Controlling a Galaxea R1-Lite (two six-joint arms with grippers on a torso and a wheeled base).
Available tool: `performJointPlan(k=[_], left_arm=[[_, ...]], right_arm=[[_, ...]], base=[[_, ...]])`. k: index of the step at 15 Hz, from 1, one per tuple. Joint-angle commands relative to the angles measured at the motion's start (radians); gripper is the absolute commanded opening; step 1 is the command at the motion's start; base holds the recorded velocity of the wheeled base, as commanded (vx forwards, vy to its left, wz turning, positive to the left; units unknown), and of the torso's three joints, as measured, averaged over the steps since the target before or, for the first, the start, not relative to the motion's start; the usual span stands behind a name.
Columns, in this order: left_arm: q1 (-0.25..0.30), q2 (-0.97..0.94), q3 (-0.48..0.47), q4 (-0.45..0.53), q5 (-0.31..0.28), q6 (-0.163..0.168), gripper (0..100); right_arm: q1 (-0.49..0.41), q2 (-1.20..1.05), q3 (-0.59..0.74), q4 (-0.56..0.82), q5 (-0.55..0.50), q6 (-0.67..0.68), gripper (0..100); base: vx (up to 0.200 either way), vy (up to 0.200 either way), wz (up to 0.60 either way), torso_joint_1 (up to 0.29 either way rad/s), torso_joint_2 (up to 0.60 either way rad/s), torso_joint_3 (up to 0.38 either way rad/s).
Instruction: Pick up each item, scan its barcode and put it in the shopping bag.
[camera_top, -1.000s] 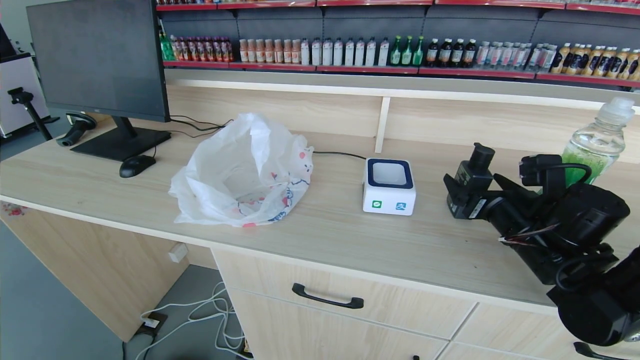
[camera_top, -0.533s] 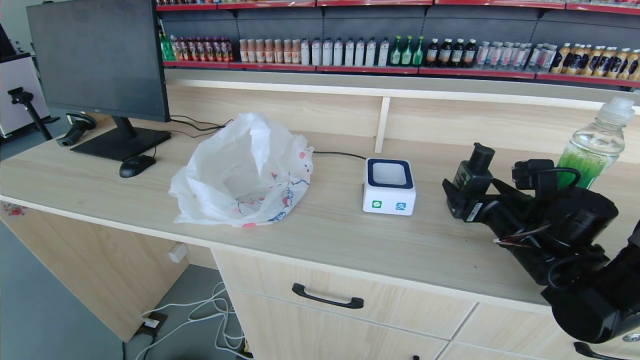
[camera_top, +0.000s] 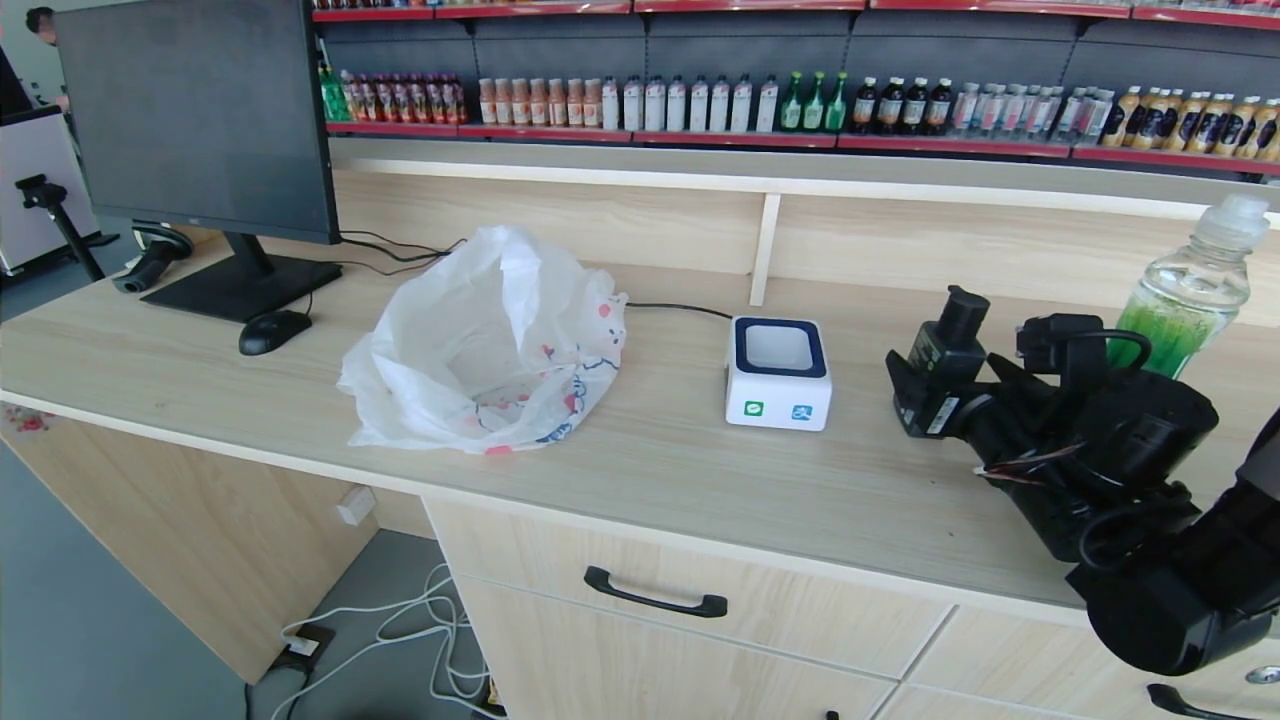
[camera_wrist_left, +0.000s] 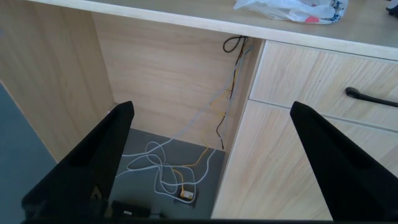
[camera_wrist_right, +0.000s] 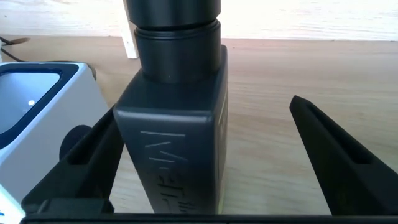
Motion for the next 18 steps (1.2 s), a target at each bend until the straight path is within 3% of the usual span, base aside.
performJointPlan(k=[1, 4, 5, 18], left_arm=[[0.000, 0.000, 0.000, 0.000, 0.000, 0.000, 100], [0.000, 0.000, 0.000, 0.000, 0.000, 0.000, 100], [0.000, 0.000, 0.000, 0.000, 0.002, 0.000, 100], [0.000, 0.000, 0.000, 0.000, 0.000, 0.005, 100]], right_arm=[[0.001, -0.001, -0.002, -0.001, -0.002, 0.000, 100], [0.001, -0.001, -0.009, -0.001, -0.002, 0.000, 100], [0.001, -0.001, -0.017, -0.001, -0.002, 0.000, 0], [-0.002, -0.059, 0.012, -0.001, 0.001, 0.008, 0]], base=[[0.000, 0.000, 0.00, 0.000, 0.00, 0.000], [0.000, 0.000, 0.00, 0.000, 0.00, 0.000], [0.000, 0.000, 0.00, 0.000, 0.00, 0.000], [0.000, 0.000, 0.00, 0.000, 0.00, 0.000]])
